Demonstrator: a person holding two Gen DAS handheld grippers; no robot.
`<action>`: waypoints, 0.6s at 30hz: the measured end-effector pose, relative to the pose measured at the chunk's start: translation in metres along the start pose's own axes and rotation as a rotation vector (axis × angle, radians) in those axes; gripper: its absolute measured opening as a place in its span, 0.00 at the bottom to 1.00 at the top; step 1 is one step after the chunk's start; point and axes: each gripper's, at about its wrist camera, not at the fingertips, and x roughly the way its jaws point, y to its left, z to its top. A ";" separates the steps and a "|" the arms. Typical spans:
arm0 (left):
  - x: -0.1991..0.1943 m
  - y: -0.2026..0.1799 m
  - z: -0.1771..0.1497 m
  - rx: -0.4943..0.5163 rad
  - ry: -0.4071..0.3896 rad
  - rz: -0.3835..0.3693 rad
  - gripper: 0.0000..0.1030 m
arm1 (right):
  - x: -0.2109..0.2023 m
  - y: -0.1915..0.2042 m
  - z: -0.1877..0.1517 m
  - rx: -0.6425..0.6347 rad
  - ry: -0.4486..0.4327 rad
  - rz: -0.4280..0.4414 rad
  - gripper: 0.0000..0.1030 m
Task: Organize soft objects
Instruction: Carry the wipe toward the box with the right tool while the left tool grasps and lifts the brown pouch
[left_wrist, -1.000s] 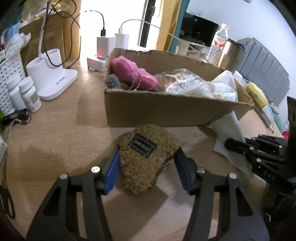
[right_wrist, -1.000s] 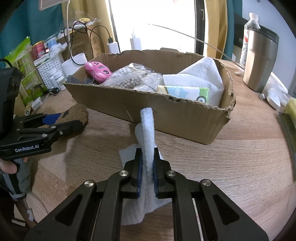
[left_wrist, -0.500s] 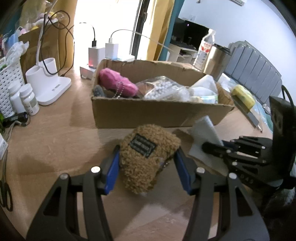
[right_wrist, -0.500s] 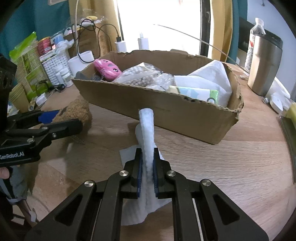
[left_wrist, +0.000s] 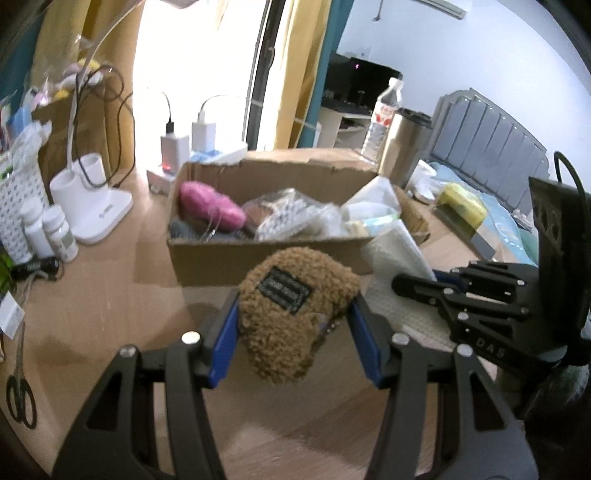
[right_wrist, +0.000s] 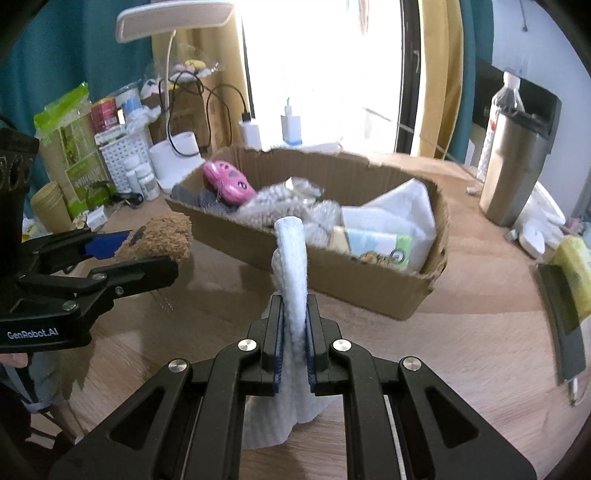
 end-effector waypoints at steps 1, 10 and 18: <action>-0.002 -0.001 0.002 0.006 -0.006 -0.002 0.55 | -0.002 0.000 0.001 -0.001 -0.004 0.000 0.11; -0.012 -0.015 0.021 0.045 -0.053 -0.008 0.55 | -0.027 -0.010 0.021 -0.018 -0.072 -0.005 0.11; -0.011 -0.023 0.032 0.057 -0.065 0.005 0.56 | -0.032 -0.022 0.034 -0.021 -0.108 0.002 0.11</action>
